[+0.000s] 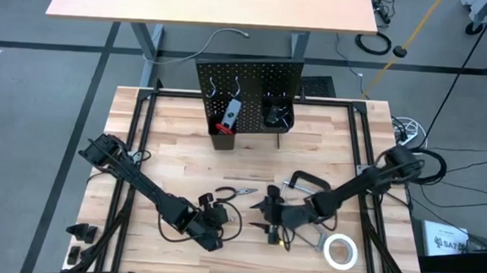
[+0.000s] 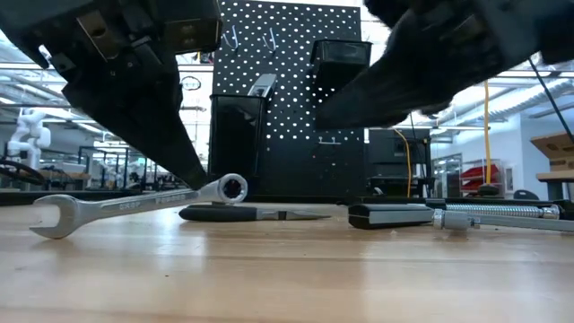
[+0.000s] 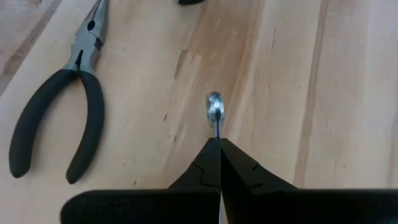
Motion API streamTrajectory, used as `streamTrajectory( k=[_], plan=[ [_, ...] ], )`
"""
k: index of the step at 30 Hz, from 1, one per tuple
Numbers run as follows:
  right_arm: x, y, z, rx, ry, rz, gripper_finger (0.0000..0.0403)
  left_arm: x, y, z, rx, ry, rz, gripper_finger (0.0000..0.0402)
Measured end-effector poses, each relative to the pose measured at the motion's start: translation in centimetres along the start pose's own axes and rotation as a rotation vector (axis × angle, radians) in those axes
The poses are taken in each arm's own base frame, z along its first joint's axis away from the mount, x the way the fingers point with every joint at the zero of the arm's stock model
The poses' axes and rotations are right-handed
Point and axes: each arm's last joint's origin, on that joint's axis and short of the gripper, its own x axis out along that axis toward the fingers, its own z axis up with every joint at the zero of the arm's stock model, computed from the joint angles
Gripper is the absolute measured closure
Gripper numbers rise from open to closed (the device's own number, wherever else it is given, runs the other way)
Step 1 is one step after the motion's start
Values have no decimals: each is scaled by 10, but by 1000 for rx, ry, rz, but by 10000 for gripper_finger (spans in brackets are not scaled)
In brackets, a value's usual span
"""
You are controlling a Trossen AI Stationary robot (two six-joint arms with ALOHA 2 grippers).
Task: Hang tools onto peg board
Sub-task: Put the wrench into the left black bin on the pegboard
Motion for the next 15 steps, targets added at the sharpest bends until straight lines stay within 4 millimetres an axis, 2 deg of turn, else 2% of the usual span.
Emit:
streamTrajectory(
  k=[6, 15],
  plan=[
    [31, -9, 3, 65, 39, 95, 172, 0, -4, 4, 8, -36, -44, 401],
    [71, -6, 0, 44, 127, 185, 172, 0, -4, 4, 9, -35, -48, 401]
  ],
)
